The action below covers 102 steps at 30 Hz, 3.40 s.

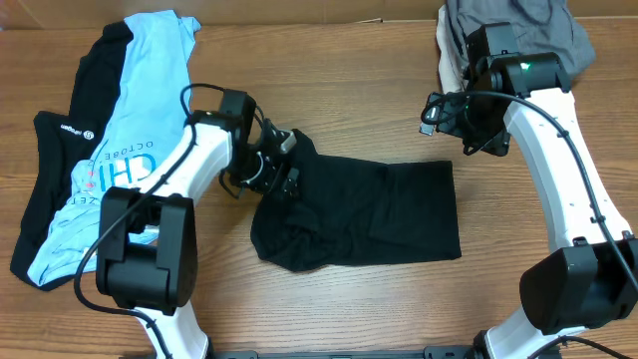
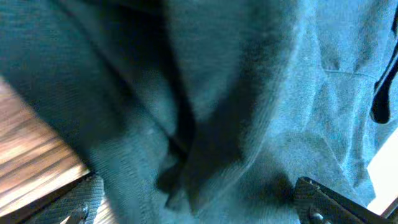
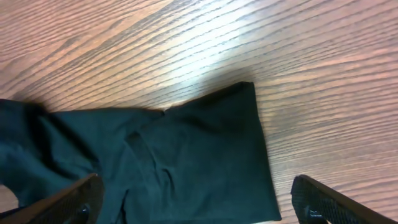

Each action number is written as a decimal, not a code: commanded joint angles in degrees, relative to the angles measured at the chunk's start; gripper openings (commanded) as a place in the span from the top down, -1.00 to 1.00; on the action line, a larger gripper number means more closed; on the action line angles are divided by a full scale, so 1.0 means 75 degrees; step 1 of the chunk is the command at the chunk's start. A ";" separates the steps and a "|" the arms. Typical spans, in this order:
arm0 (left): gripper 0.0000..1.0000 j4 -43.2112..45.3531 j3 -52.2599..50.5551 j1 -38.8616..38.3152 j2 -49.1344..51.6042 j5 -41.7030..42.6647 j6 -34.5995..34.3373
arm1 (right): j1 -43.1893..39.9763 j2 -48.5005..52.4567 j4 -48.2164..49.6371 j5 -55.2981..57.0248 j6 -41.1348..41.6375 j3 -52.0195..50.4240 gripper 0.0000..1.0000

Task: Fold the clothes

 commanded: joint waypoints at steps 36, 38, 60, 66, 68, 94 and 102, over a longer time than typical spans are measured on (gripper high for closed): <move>-0.18 0.1081 -0.1259 -0.0784 0.0009 -0.1058 -0.1550 | -0.0015 -0.0160 0.0283 -0.0105 0.0300 -0.0125 -1.00; 0.02 0.1134 -0.1259 -0.0766 0.0009 -0.1061 -0.1547 | -0.0015 -0.0160 0.0297 -0.0163 0.0300 -0.0157 -1.00; 0.92 -0.0484 0.0595 0.0411 0.0006 -0.1262 -0.1017 | -0.0017 -0.0160 -0.0117 -0.0283 0.0029 -0.0160 -0.99; 0.92 -0.0880 0.0982 0.0533 0.0006 -0.1585 -0.0968 | -0.0015 -0.0160 0.0052 -0.1393 -0.0606 -0.0423 -0.29; 0.92 -0.1026 0.1154 0.0530 0.0006 -0.1603 -0.0944 | -0.0009 -0.0160 0.0224 -0.1632 -0.0635 -0.0752 0.46; 0.92 -0.2040 0.2702 -0.0297 0.0006 -0.1856 -0.0801 | -0.0076 -0.0198 0.4937 -0.4433 -0.0746 -0.5575 0.92; 0.92 -0.2084 0.2771 -0.0376 0.0006 -0.1853 -0.0801 | -0.0082 -0.0140 0.4960 -0.3896 -0.0469 -0.5636 0.92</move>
